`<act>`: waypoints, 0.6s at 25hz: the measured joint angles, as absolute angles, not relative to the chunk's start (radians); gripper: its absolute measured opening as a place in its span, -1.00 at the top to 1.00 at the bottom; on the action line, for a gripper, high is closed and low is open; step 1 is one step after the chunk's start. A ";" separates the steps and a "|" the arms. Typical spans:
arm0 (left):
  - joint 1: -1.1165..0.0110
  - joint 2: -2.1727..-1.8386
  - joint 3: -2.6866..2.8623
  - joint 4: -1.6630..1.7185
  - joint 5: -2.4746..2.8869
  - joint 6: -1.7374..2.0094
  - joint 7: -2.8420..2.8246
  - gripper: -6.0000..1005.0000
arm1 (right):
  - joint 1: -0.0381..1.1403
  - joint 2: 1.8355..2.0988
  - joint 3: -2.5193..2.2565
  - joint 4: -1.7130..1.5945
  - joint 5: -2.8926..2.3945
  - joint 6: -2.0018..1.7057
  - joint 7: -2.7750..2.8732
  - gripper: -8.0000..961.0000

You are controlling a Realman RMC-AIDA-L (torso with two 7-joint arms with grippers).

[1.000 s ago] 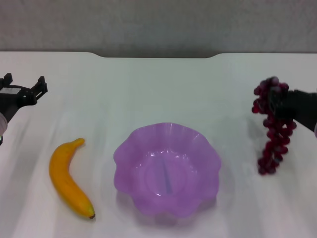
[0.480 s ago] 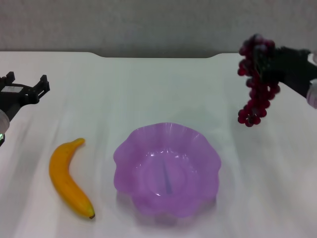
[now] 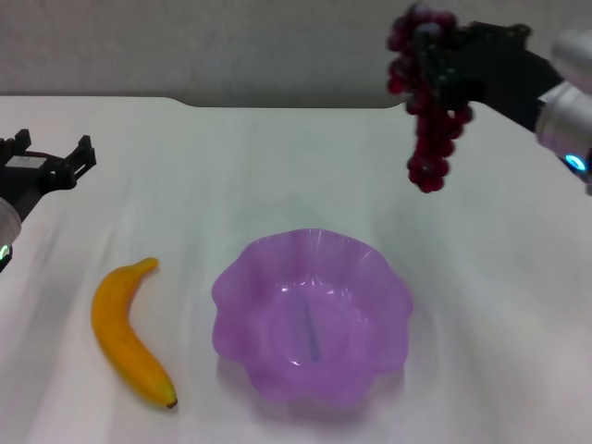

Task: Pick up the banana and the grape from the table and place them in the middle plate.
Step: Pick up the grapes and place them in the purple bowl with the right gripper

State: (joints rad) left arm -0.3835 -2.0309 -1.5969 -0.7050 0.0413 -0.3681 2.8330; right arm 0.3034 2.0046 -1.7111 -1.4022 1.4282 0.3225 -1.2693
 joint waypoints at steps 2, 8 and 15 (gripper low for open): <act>-0.388 -2.031 -1.597 -0.705 0.041 -0.368 2.833 -0.75 | 0.319 2.005 -1.718 -1.391 1.433 0.334 -1.273 0.53; -0.392 -2.031 -1.595 -0.704 0.041 -0.367 2.833 -0.75 | 0.386 2.007 -1.778 -1.305 1.684 0.441 -1.500 0.54; -0.393 -2.031 -1.592 -0.704 0.041 -0.367 2.832 -0.75 | 0.396 2.011 -1.872 -1.241 1.878 0.492 -1.700 0.55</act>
State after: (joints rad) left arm -0.3929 -2.0309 -1.5923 -0.7040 0.0414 -0.3665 2.8320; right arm 0.3956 2.0105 -1.8719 -1.2413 1.8780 0.4916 -1.6998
